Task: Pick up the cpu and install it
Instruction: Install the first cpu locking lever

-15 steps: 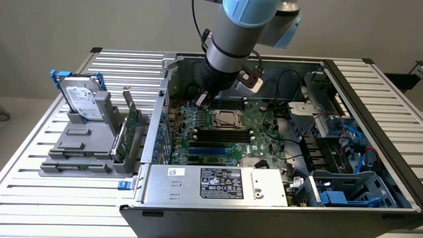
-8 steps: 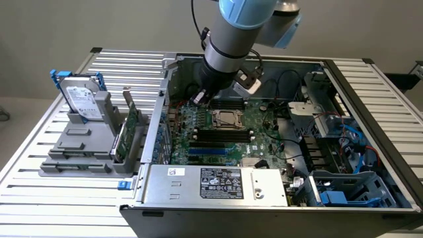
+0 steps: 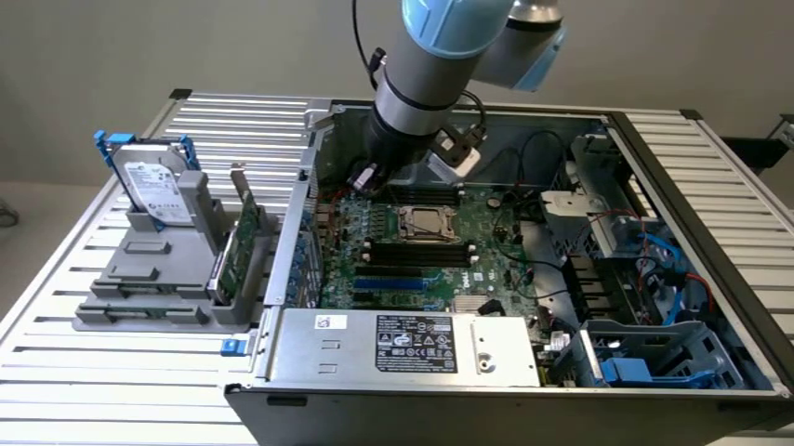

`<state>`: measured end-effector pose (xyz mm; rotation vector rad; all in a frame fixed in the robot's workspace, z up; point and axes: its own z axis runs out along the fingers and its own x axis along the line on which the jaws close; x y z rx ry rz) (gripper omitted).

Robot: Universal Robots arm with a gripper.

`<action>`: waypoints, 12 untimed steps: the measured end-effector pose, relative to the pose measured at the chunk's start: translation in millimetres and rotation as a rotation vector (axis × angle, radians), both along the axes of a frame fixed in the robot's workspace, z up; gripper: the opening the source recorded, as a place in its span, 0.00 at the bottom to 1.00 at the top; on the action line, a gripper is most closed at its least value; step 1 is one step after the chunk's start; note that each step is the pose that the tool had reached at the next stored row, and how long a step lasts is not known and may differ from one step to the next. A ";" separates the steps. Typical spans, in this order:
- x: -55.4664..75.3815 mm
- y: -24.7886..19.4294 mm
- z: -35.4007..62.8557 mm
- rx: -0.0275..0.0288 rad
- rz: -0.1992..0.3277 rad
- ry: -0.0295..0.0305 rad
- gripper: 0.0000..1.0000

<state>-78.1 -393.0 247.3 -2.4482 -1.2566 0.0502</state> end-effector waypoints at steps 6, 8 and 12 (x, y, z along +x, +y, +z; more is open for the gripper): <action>-2.8 -0.1 0.1 0.0013 -0.027 0.0302 0.11; -3.0 -0.1 0.1 0.0022 -0.046 0.0327 0.11; -3.4 -0.1 0.0 0.0046 -0.087 0.0373 0.11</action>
